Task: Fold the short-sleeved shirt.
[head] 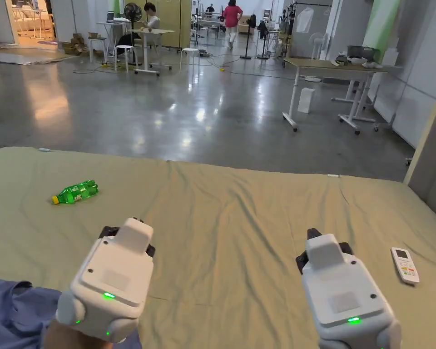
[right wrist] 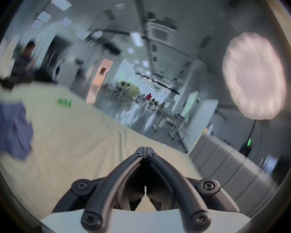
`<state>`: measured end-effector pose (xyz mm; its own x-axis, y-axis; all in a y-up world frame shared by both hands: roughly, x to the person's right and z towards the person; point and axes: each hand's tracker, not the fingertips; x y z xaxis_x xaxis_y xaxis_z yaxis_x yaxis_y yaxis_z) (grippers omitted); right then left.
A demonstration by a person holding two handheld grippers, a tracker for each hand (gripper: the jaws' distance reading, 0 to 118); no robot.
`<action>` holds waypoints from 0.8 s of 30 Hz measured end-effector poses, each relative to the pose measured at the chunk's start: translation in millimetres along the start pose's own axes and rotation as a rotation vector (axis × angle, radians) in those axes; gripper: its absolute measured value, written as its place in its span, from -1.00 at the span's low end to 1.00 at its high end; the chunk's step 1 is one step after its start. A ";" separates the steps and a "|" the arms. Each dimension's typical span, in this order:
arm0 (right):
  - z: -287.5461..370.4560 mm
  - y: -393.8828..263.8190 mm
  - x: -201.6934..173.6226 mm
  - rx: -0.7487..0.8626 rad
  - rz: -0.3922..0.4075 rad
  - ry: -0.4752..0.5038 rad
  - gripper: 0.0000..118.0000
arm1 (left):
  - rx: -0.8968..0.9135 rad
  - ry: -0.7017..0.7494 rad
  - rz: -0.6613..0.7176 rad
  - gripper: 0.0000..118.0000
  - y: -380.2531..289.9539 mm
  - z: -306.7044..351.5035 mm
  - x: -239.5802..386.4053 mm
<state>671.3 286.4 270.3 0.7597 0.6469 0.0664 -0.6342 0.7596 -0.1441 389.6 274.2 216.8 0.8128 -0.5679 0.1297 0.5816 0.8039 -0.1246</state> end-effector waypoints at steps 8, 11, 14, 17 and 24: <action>-0.7 -19.1 -21.3 0.021 0.453 -0.009 -1.00 | 0.043 0.016 -0.497 -0.91 -15.5 -2.8 23.5; 0.2 -22.7 -14.4 -0.008 0.301 -0.041 -1.00 | 0.025 -0.007 -0.193 -0.91 -8.1 -0.9 11.4; 3.2 -22.6 -2.4 -0.023 -0.015 -0.030 -1.00 | 0.007 -0.027 0.197 -0.91 -6.5 -1.8 -5.3; 5.7 -27.6 8.1 -0.053 -0.374 -0.051 -1.00 | 0.014 -0.046 0.534 -0.91 -14.2 -1.9 -18.4; 13.4 -34.1 9.7 -0.134 -0.786 -0.151 -1.00 | 0.103 -0.009 0.785 -0.91 -20.5 9.6 -29.2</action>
<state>698.3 267.7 289.1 0.9423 -0.0636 0.3288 0.1071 0.9874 -0.1162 353.7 276.1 225.0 0.9837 0.1731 0.0493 -0.1682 0.9815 -0.0911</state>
